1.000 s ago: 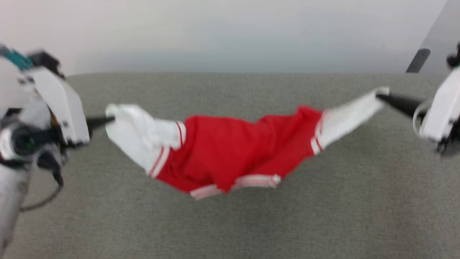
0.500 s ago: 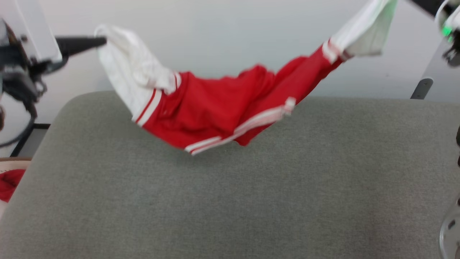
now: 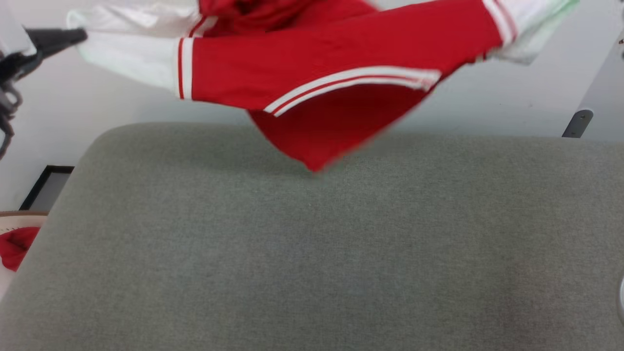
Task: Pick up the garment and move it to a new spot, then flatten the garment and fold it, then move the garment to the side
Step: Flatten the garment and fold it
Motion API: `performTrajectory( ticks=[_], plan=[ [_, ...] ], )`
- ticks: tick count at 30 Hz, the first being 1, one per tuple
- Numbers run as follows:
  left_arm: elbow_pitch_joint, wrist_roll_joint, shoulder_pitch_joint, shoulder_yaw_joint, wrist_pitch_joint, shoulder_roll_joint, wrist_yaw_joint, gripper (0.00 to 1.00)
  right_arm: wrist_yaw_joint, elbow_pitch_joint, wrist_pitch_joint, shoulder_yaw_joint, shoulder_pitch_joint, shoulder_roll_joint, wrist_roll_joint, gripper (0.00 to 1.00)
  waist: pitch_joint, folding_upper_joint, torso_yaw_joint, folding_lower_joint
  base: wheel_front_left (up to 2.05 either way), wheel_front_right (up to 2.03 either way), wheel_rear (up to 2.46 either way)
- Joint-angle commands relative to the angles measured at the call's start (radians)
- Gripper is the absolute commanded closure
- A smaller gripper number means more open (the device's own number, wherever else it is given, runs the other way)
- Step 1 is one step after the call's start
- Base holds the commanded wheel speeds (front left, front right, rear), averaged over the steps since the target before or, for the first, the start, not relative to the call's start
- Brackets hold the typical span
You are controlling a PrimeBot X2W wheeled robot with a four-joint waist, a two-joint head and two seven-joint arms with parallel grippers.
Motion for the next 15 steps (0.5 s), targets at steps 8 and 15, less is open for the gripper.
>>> performTrajectory(
  ticks=[8,15],
  plan=[
    [0.067,0.003,0.027,-0.019,0.009,-0.006,-0.034,1.00,0.000,0.083,0.024,0.018,-0.007,-0.017,-0.071,1.00,0.008,0.0000,0.006,0.0000,0.00,0.00,0.00],
    [0.068,-0.013,0.001,-0.005,-0.005,-0.016,-0.056,1.00,0.000,0.066,0.052,0.047,-0.022,-0.014,-0.014,1.00,0.013,0.0000,0.008,0.0000,0.00,0.00,0.00]
  ],
)
